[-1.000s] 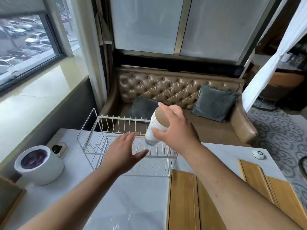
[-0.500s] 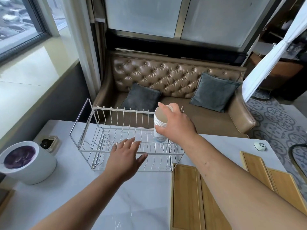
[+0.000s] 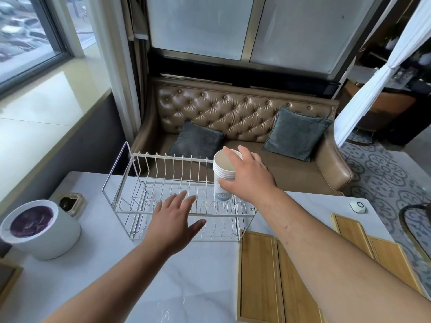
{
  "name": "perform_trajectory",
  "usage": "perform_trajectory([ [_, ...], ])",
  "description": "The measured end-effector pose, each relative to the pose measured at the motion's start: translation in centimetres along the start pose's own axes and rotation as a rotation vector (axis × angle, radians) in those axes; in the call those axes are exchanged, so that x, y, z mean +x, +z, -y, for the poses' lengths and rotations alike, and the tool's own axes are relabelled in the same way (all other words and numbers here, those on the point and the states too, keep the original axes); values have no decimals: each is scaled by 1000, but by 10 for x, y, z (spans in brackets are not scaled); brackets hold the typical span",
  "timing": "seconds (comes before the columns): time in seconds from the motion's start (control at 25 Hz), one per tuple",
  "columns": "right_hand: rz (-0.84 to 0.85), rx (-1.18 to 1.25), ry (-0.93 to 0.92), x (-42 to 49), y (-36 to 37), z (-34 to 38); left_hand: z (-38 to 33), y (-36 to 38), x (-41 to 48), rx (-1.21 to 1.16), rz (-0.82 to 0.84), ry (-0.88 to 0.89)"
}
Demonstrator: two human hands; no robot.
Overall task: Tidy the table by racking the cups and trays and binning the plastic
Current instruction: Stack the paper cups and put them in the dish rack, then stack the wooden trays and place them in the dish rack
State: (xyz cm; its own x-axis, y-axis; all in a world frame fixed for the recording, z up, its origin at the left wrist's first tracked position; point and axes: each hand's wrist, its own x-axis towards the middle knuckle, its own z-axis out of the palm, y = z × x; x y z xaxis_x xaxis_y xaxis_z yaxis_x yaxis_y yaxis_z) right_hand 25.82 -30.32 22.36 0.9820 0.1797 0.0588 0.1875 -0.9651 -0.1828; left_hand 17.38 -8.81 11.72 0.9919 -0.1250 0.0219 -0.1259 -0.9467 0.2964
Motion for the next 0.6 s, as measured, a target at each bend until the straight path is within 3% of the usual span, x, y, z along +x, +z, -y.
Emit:
perform_trajectory([
  [0.36, -30, 16, 94, -110, 3, -29, 0, -20, -47, -109, -74, 48],
  [0.6, 28, 20, 274, -229, 35, -88, -30, 30, -96, -202, -99, 195],
])
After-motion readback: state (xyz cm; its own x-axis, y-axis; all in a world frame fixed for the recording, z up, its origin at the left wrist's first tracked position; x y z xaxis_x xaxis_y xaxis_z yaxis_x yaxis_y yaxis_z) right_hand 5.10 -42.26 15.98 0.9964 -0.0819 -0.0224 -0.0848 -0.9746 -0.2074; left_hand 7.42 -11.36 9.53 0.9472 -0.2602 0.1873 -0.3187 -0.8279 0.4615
